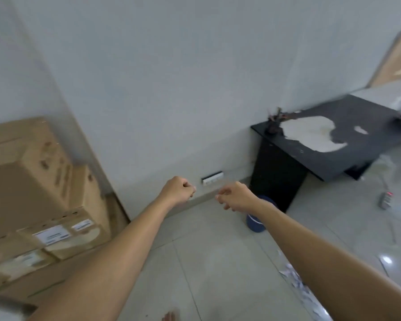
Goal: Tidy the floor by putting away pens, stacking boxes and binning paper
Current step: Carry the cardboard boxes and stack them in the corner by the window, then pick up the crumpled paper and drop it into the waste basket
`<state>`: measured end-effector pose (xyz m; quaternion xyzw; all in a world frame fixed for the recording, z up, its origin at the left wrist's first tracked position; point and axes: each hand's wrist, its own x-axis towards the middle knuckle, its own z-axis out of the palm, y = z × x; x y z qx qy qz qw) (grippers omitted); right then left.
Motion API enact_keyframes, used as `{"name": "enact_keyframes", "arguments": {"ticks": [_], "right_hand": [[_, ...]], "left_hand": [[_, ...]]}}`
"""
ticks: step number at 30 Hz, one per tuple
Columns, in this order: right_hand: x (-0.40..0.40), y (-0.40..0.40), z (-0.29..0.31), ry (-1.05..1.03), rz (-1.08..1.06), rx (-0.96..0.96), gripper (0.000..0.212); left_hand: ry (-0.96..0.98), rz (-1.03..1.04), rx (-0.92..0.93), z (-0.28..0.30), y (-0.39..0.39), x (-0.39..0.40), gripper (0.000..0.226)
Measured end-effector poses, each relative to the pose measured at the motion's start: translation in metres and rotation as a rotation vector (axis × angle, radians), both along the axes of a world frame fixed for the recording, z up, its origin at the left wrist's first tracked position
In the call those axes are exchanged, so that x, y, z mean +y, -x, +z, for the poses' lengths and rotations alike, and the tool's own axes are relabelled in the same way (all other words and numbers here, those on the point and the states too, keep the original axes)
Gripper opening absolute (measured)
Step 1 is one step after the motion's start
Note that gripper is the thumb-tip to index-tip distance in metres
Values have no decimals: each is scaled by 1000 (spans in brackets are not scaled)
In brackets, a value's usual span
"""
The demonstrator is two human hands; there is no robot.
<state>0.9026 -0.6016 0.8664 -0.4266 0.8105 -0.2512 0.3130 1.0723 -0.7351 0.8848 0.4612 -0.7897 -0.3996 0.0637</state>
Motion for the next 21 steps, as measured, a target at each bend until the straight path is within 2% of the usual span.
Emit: {"name": "enact_keyframes", "arguments": {"ticks": [5, 10, 21], "right_hand": [[89, 64, -14, 2, -199, -51, 20], [158, 111, -38, -55, -338, -100, 26], [240, 234, -73, -187, -573, -160, 30]], "left_hand": [[57, -202, -42, -9, 91, 57, 21], [33, -383, -72, -29, 170, 104, 15], [-76, -604, -115, -80, 347, 151, 14]]}}
